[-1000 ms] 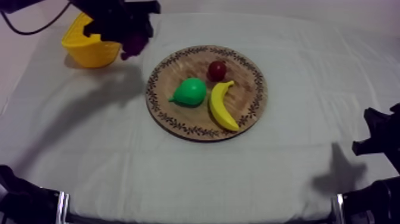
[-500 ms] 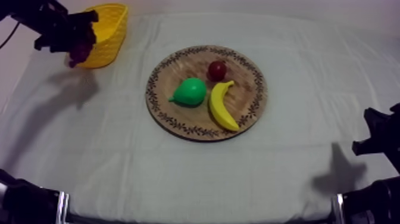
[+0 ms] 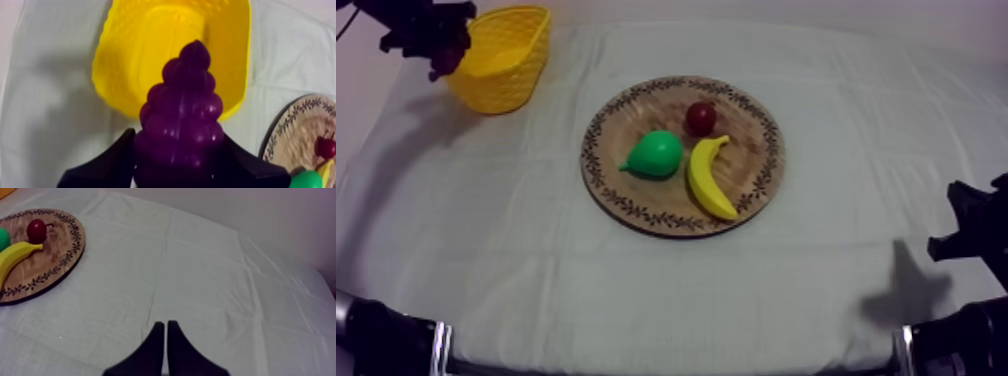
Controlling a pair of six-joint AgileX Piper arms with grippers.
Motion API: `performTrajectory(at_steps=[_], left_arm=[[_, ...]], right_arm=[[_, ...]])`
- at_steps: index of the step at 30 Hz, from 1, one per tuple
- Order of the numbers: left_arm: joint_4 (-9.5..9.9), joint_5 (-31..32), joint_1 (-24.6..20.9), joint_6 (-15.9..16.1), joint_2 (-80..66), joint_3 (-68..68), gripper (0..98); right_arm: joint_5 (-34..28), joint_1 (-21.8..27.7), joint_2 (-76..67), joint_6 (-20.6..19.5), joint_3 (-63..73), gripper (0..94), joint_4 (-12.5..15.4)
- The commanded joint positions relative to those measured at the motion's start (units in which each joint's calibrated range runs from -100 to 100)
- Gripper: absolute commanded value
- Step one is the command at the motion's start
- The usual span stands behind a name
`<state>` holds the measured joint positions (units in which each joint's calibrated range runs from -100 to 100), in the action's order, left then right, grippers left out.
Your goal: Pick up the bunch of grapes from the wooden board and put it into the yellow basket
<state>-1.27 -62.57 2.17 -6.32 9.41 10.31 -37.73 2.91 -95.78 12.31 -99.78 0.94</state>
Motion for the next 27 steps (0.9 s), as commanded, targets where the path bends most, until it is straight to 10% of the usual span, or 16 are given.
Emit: performTrajectory(at_steps=[1, 27], left_arm=[[0.09, -0.53, -0.03, 0.37, 4.84, -7.84, 42.4], [0.24, -3.38, 0.54, 1.22, 34.09, -37.38, 43.0]], right_arm=[[-0.01, 0.00, 0.02, 0.02, 0.01, 0.3, 0.01], [-0.01, 0.00, 0.02, 0.02, 0.01, 0.3, 0.01]])
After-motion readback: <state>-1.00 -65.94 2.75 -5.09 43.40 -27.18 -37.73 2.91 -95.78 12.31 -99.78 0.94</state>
